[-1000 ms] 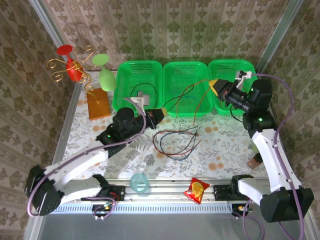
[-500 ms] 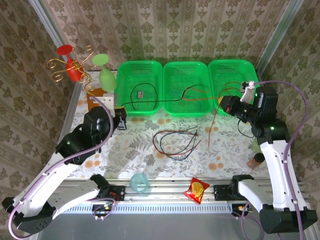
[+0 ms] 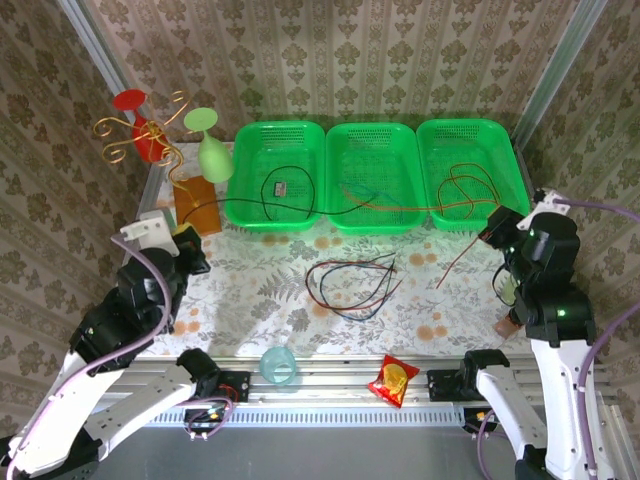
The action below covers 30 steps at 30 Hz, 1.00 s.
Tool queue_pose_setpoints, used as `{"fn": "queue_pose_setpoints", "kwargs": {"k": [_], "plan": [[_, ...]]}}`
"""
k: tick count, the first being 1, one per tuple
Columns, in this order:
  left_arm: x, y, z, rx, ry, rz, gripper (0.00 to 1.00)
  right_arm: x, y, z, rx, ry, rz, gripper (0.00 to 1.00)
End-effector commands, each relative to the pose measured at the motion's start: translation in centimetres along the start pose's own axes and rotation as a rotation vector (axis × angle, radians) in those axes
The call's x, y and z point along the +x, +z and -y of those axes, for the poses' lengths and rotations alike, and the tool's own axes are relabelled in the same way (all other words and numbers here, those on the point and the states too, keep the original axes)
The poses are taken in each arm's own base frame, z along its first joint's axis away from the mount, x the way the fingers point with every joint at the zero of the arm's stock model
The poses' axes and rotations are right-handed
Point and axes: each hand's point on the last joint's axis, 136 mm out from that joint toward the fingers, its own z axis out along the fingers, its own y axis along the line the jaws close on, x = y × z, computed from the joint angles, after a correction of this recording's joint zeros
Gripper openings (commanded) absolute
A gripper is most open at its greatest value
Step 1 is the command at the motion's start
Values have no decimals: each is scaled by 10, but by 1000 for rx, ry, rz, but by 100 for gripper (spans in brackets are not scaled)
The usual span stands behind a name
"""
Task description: Untangle the cables
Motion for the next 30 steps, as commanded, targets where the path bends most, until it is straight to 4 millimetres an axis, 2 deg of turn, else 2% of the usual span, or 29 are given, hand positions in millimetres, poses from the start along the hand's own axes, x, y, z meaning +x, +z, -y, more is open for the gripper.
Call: {"fn": "queue_pose_setpoints", "kwargs": {"k": [1,5,10,12,19,23,26,30], "plan": [[-11,-8,-9,-2,-69,72,0,-24,-16,46,247,-8,160,0],[-17,-16,-15,7,-128,112,0,-31,-28,63,342,-18,218,0],[-19,-17,-11,27,-135,102,0,-33,-23,51,272,-39,219,0],[-18,-15,-8,36,-135,92,0,-42,-23,44,247,-52,243,0],[-10,-8,1,57,-145,59,0,-94,-23,-12,74,-193,317,0],[-3,-1,19,117,-162,17,0,-113,-14,-47,-56,-232,342,1],[5,6,30,143,-163,-28,0,-119,3,-65,-116,-247,330,4],[13,12,42,181,-196,-60,0,-116,41,-73,-114,-292,309,0]]}}
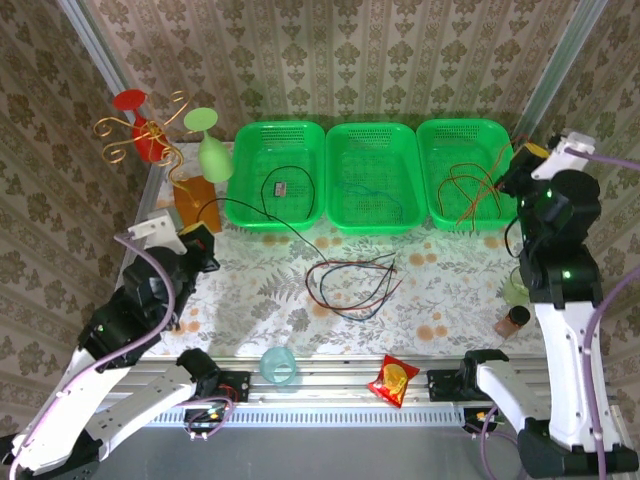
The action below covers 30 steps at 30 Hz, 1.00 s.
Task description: Untangle the cables
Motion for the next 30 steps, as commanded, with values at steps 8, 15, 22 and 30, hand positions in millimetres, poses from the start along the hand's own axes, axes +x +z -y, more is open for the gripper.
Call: {"fn": "queue_pose_setpoints", "kwargs": {"k": [8,15,22,30], "plan": [[26,13,23,105,-115,-88,0,26,100,-16,-37,-137,14,0],[29,9,25,111,-112,-96,0,76,164,22,183,-114,-124,0],[26,4,22,110,-115,-85,0,175,186,69,435,-43,-401,0],[27,3,22,113,-114,-91,0,249,181,114,724,-63,-598,0]]}}
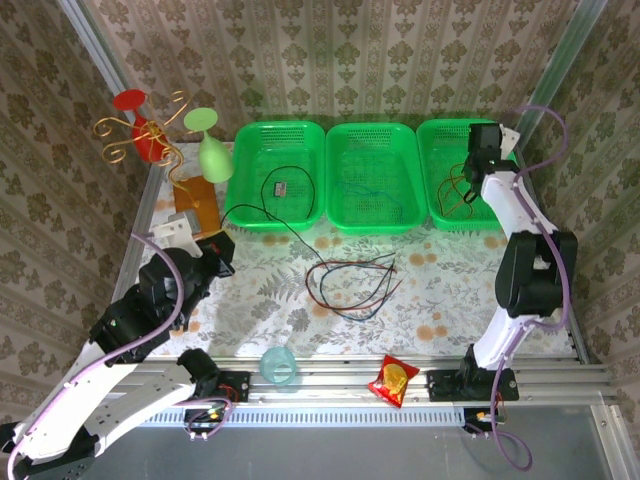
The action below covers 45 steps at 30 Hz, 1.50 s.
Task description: Untangle the cables
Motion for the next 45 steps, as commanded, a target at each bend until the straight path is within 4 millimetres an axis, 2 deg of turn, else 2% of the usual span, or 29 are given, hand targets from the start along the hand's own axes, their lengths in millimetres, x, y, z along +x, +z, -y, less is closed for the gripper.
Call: {"fn": "queue_pose_setpoints", "kwargs": {"k": [1,4,10,18,20,23,26,28,30,36,40,45], "plan": [[-3,-1,2,8,-18,17,0,18,10,23,147,33,-63,0],[-4,-1,5,19,-23,22,0,33,23,14,127,22,-110,0],[-4,1,5,14,-23,22,0,75,32,0,92,10,-282,0],[-12,0,9,19,-1,56,0,132,49,-8,84,-14,-477,0],[-16,0,10,19,4,68,0,143,52,-8,93,-11,-515,0],[-18,-1,12,21,17,66,0,148,54,-10,85,-17,-533,0],[-20,-4,12,21,22,61,0,135,49,-5,102,-5,-509,0],[-23,-6,13,26,21,72,0,118,39,1,107,18,-462,15],[-30,-9,16,32,33,89,0,98,26,2,65,41,-408,36],[-58,-15,36,56,114,126,0,52,-8,10,6,69,-318,75],[-78,-15,57,76,175,139,0,38,-21,14,-27,83,-296,85],[-111,-16,85,91,261,177,0,22,-52,13,-123,128,-251,93]]}}
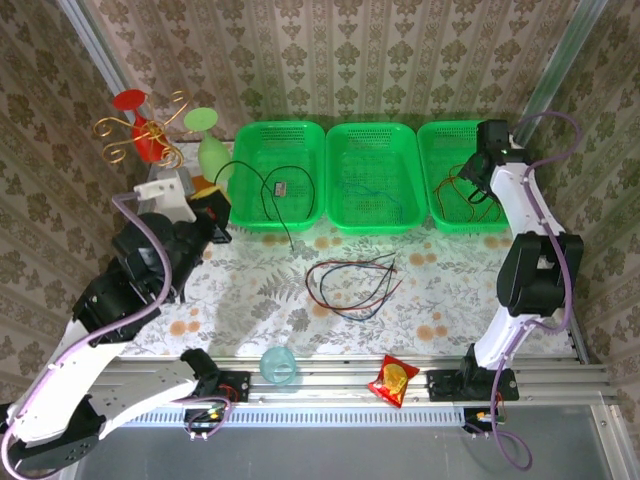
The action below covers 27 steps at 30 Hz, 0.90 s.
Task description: Untangle the cables
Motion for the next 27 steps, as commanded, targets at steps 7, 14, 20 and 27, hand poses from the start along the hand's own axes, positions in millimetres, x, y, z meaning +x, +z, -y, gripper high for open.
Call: {"fn": "queue_pose_setpoints", "kwargs": {"k": [7,14,20,27], "plan": [[-53,21,32,-5,247,32,0,8,-79,-16,-254,27,39,100],[-74,63,8,-108,271,-63,0,21,-133,-25,-414,-32,99,100],[-84,96,-12,-163,279,-75,0,17,-158,-16,-435,-90,145,100],[53,197,-53,-188,263,-404,0,44,-167,-15,-530,-52,84,100]]}}
